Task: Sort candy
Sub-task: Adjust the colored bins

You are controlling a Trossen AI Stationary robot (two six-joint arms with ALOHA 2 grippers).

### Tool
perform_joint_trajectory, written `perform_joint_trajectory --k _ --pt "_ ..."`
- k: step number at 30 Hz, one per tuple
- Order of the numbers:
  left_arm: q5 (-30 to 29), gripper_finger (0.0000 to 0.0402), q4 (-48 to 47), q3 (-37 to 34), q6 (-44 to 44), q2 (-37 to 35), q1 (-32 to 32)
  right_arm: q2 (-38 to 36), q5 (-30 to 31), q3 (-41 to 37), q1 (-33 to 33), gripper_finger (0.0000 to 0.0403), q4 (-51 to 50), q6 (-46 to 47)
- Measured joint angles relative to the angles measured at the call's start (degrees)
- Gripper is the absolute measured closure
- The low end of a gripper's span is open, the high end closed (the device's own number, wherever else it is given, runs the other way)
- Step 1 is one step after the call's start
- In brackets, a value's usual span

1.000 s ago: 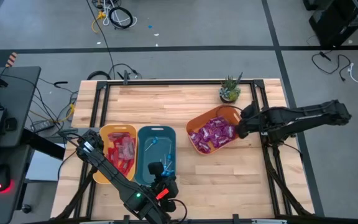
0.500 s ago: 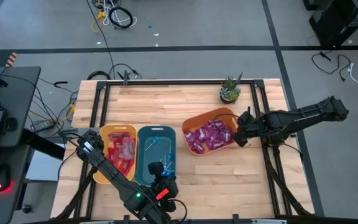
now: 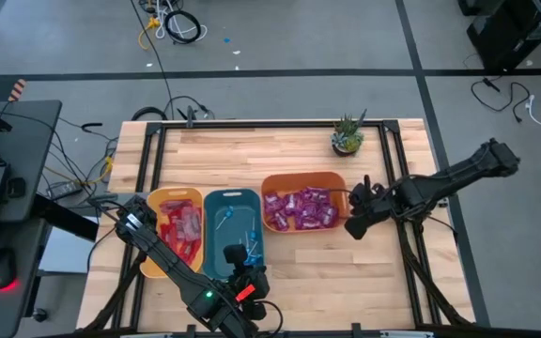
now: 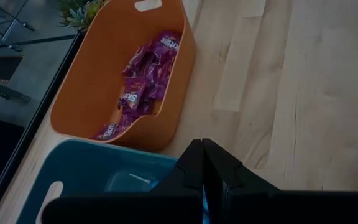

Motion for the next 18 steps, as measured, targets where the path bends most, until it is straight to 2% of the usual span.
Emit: perform_joint_trajectory --k 8,14,18 --pt "0.0 0.0401 0.0 0.0 0.0 0.0 0.0 1.5 1.0 0.0 2.9 0.0403 -5.9 5.4" --pt "0.0 0.0401 0.0 0.0 0.0 0.0 0.0 1.3 11.4 1.7 3.3 0.0403 -14.5 8.6" --pt "0.0 0.0401 0.1 0.0 0.2 0.0 0.0 1.3 20.2 5.2 3.2 0.0403 -15.7 3.2"
